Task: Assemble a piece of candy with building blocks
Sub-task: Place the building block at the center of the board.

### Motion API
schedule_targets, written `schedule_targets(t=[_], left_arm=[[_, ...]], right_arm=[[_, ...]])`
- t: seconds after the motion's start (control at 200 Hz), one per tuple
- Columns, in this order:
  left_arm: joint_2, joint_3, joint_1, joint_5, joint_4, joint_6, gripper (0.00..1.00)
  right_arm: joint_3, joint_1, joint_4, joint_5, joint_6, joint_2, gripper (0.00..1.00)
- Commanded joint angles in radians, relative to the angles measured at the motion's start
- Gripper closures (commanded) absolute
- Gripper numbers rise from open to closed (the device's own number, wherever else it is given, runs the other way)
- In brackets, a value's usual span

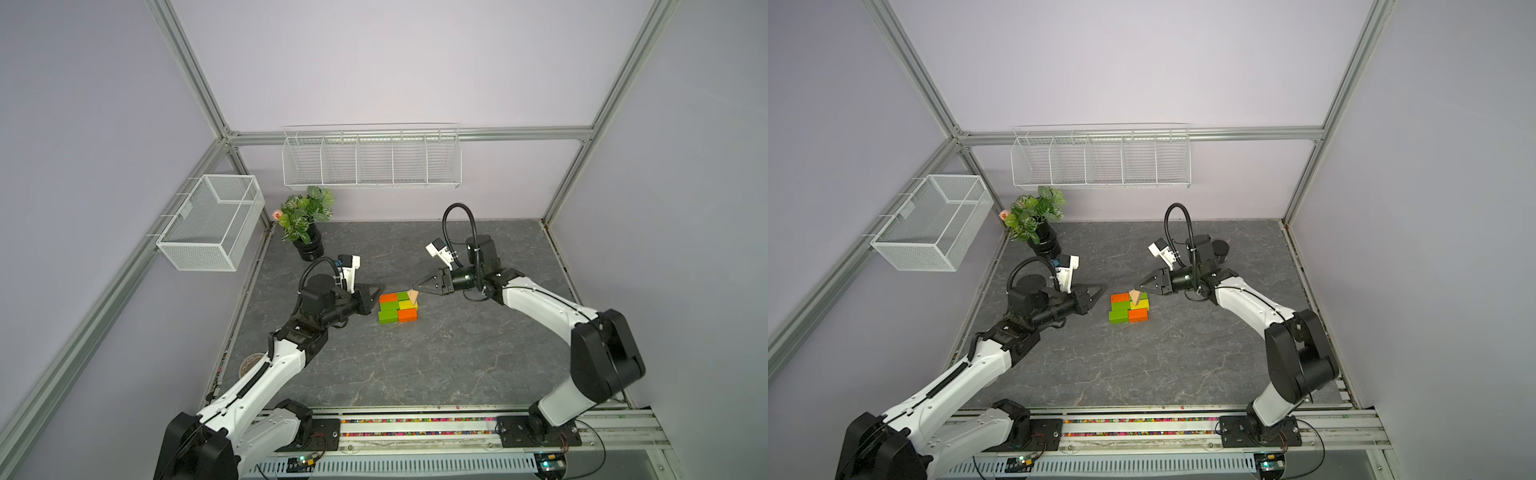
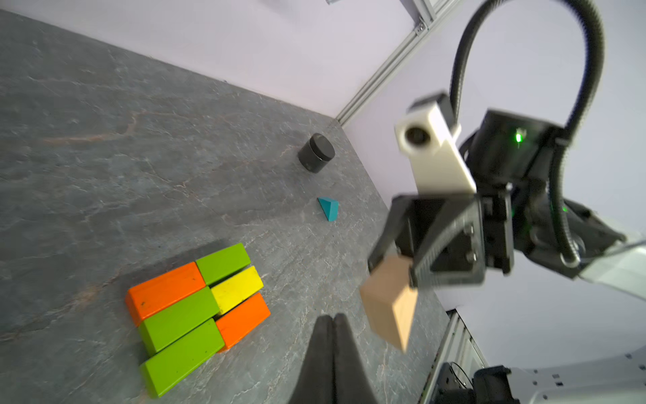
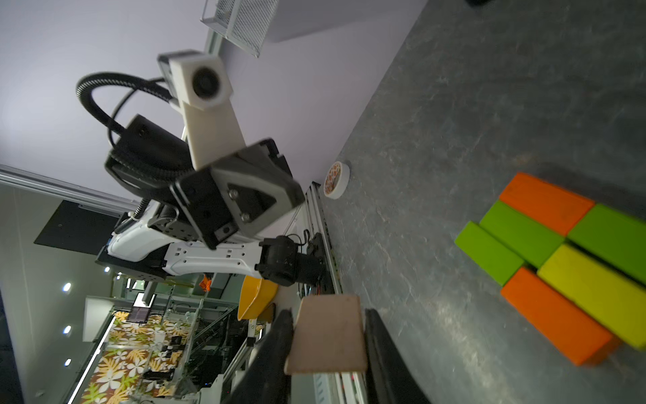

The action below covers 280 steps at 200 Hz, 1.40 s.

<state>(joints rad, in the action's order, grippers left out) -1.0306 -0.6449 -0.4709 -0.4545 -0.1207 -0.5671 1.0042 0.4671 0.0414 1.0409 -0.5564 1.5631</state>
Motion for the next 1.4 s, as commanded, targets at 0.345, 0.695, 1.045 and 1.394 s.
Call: schedule_targets(t=[0.345,0.695,1.045,1.394], left_arm=[[-0.063,0.039,0.009,0.02,-0.058,-0.035,0.94],[-0.045,0.045,0.01,0.038,-0.04,-0.031,0.94],[-0.057,0.046,0.011,0.044,-0.04,-0.027,0.94],[-0.067,0.045,0.01,0.039,-0.04,-0.028,0.94]], right_arm=[[-0.417,0.212,0.487,-0.387,-0.419,-0.015,0.93],[-0.345,0.324,0.531,-0.433,-0.467,0.244,0.91],[-0.242,0.398,-0.058,-0.68,-0.176,0.137,0.73],[-0.283,0.397,-0.054,-0.695,-0.162,0.17,0.68]])
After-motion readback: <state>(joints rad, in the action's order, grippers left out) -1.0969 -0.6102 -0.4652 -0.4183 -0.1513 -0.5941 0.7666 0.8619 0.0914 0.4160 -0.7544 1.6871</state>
